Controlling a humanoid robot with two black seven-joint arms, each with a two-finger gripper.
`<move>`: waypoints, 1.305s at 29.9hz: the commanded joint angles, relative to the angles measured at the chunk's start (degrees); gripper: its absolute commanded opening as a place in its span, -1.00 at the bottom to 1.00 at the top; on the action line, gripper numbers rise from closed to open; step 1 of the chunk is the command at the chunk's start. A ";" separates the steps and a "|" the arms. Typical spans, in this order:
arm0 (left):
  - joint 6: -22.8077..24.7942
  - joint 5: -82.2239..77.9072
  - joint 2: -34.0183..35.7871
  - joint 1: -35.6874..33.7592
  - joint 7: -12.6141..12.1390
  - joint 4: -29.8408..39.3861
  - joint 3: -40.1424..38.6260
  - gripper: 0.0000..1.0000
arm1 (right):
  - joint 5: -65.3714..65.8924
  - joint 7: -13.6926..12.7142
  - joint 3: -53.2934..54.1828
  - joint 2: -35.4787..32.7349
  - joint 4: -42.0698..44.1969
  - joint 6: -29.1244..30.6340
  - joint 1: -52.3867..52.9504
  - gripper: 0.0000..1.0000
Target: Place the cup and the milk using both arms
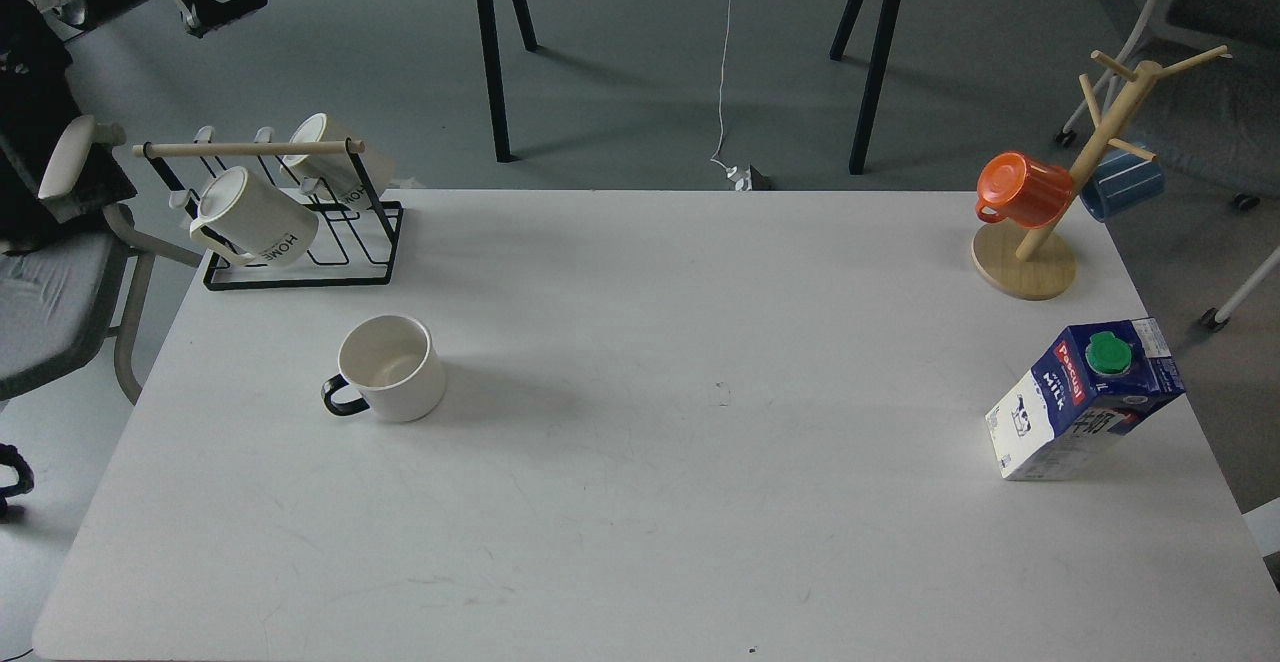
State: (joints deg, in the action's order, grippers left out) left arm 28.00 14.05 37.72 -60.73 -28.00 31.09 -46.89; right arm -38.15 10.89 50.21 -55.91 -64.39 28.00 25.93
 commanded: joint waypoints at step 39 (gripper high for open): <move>0.00 -3.76 -2.48 6.50 14.46 -5.69 0.93 1.00 | 0.89 0.09 -1.69 0.62 -0.38 0.00 -0.44 0.97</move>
State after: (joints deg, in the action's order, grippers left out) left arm 28.00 10.29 35.17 -54.57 -13.55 25.33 -45.96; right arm -37.26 10.96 48.63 -55.29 -64.76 28.00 25.43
